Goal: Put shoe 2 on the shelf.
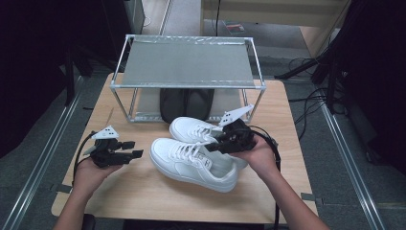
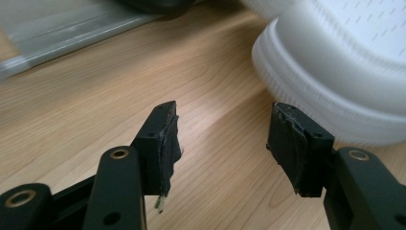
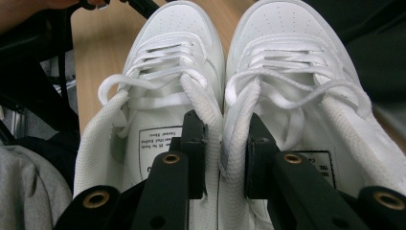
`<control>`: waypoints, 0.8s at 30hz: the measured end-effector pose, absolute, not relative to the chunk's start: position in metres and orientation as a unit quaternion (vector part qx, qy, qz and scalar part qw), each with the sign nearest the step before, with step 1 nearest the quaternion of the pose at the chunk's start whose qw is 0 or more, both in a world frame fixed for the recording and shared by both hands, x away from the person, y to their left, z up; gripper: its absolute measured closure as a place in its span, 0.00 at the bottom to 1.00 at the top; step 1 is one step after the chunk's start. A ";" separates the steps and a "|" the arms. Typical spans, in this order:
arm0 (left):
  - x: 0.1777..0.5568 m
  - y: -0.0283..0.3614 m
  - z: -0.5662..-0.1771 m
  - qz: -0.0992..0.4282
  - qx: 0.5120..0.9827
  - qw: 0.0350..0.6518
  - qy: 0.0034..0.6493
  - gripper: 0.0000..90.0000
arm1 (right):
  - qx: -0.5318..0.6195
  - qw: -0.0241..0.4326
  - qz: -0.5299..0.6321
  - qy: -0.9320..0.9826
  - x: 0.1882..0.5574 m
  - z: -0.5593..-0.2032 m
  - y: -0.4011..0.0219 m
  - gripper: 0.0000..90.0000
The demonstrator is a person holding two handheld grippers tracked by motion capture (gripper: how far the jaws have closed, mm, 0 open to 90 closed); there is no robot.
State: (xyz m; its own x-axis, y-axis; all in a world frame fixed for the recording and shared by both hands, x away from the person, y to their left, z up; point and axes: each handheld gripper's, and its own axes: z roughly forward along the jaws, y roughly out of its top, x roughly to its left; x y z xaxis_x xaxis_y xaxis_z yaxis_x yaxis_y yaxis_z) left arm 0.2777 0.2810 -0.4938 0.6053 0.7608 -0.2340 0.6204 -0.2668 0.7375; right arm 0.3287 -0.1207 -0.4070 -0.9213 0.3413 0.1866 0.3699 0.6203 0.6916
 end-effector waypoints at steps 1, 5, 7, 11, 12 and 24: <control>0.277 0.283 -0.494 0.085 0.790 0.420 0.439 0.49 | -0.194 0.020 -0.388 -0.901 0.331 -0.402 -0.119 0.84; 0.272 0.289 -0.494 0.086 0.781 0.425 0.449 0.49 | -0.181 0.018 -0.385 -0.905 0.338 -0.388 -0.114 0.84; 0.270 0.290 -0.494 0.085 0.780 0.424 0.452 0.49 | -0.172 0.017 -0.386 -0.906 0.341 -0.382 -0.112 0.84; 0.266 0.293 -0.494 0.087 0.779 0.423 0.454 0.49 | -0.162 0.020 -0.393 -0.905 0.347 -0.369 -0.107 0.84; 0.265 0.294 -0.494 0.089 0.778 0.423 0.455 0.49 | -0.160 0.021 -0.394 -0.905 0.348 -0.367 -0.106 0.84; 0.259 0.302 -0.495 0.093 0.768 0.426 0.468 0.49 | -0.142 0.012 -0.398 -0.906 0.356 -0.333 -0.087 0.84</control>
